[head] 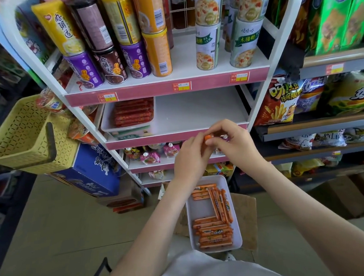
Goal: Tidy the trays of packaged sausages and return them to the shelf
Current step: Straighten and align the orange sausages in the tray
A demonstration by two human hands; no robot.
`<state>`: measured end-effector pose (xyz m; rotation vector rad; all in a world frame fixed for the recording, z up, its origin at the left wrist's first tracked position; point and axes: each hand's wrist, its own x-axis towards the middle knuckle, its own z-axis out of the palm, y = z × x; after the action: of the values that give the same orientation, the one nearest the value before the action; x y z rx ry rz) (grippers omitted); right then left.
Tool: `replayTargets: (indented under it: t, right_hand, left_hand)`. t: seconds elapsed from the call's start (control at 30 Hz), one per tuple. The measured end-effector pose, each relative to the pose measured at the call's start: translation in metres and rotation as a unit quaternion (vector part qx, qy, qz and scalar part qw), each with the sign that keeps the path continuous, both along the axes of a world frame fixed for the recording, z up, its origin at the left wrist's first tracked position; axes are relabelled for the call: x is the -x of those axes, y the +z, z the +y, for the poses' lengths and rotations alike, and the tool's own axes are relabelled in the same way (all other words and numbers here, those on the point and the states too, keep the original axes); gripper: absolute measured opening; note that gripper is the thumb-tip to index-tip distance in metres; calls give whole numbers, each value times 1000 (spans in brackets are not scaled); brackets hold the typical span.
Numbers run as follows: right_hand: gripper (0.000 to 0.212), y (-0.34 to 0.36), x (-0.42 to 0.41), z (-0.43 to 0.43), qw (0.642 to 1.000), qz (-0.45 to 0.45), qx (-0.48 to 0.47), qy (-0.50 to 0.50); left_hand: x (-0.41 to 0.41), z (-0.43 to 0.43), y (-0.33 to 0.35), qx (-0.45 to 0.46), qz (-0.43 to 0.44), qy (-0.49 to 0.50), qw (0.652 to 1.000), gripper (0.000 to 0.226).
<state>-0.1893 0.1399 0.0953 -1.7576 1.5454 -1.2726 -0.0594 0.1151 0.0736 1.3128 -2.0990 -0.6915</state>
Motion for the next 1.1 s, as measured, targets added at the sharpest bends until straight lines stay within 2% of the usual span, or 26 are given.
replayTargets:
  t: [0.07,0.17,0.27,0.33,0.47,0.57,0.7,0.77,0.83,0.93,1.0,1.1]
  right_hand:
    - [18,1,3,-3,994,-92,-50,-36]
    - [16,-8,13,-9,963,-231,-97,-99]
    - [8,-22,26,-12,924,-336,-128,-133]
    - [5,-33,31,-14,899,-383,-156,-142]
    - [17,-50,40,-16,863,-449,-193,-127]
    - [10,-59,43,-15,856,-463,-197,-117]
    - [15,-65,45,-14,845,-473,-221,-119]
    - [15,-67,45,-14,850,-448,-248,-122]
    - [14,-70,45,-14,868,-393,-275,-124]
    - [12,-72,40,-14,927,-226,-280,-103]
    - [23,-70,32,-16,958,-111,-258,-51]
    - [34,-64,16,-19,978,-39,-204,12]
  left_hand:
    - [-1,2,3,-14,5,17,1000,30]
    - [-7,1,3,-39,-17,17,999,35]
    - [-16,-5,-2,-130,59,-1,990,29]
    - [-20,-7,-6,-213,182,-8,960,21]
    - [-26,-10,-14,-313,437,14,843,21]
    - [-27,-10,-13,-340,516,5,787,35]
    - [-26,-11,-15,-354,539,-11,764,39]
    - [-24,-13,-17,-344,538,-9,770,35]
    - [-23,-14,-20,-317,519,-1,794,31]
    - [-19,-16,-23,-283,466,12,838,27]
    - [-15,-17,-25,-257,412,3,874,22]
    - [-11,-18,-31,-192,302,-1,934,14]
